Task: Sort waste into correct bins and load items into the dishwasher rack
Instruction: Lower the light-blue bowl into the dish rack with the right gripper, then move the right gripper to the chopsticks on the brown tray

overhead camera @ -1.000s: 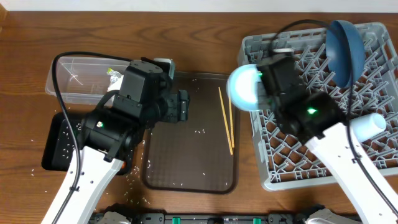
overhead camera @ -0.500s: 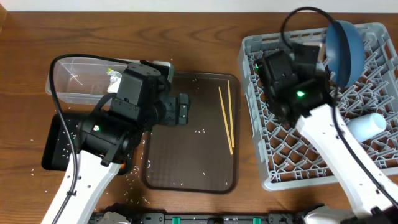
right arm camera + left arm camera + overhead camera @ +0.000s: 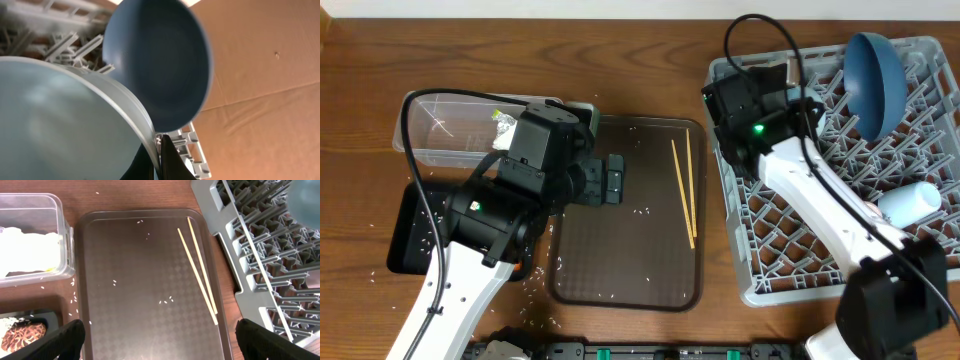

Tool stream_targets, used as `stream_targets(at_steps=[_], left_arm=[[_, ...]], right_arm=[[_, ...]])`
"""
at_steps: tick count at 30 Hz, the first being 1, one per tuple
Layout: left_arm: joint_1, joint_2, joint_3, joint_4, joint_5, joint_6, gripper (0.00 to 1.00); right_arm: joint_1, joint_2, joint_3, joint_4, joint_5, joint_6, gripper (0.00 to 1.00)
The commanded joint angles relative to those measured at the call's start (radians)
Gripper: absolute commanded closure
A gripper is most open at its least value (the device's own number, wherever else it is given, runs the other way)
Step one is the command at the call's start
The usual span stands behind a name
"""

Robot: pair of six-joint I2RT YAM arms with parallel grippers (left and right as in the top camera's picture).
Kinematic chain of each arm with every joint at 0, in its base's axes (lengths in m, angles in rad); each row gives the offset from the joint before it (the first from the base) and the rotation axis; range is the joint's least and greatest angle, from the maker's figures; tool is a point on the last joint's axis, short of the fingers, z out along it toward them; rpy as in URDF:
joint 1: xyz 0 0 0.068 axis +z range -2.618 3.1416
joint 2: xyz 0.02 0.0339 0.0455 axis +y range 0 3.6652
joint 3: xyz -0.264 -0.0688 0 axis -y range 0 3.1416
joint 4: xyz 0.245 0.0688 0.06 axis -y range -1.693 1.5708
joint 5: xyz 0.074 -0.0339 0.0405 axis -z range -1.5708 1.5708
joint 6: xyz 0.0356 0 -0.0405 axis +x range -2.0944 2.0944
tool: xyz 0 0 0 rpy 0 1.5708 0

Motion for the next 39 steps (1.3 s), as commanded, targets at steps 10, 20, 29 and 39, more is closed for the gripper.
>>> stream_targets(at_steps=[10, 20, 29, 39], left_arm=[[0.004, -0.007, 0.006, -0.016, -0.011, 0.017, 0.03], [0.004, 0.006, 0.006, -0.018, -0.011, 0.017, 0.03], [0.004, 0.006, 0.006, -0.024, -0.011, 0.017, 0.02], [0.004, 0.006, 0.006, -0.028, -0.011, 0.017, 0.02]], right_arm=[[0.040, 0.139, 0.007, -0.002, 0.059, -0.085, 0.99], [0.152, 0.141, 0.006, -0.012, -0.013, -0.115, 0.90], [0.156, 0.141, 0.006, -0.060, -0.048, -0.129, 0.83], [0.188, 0.141, 0.007, -0.150, -0.266, -0.129, 0.21]])
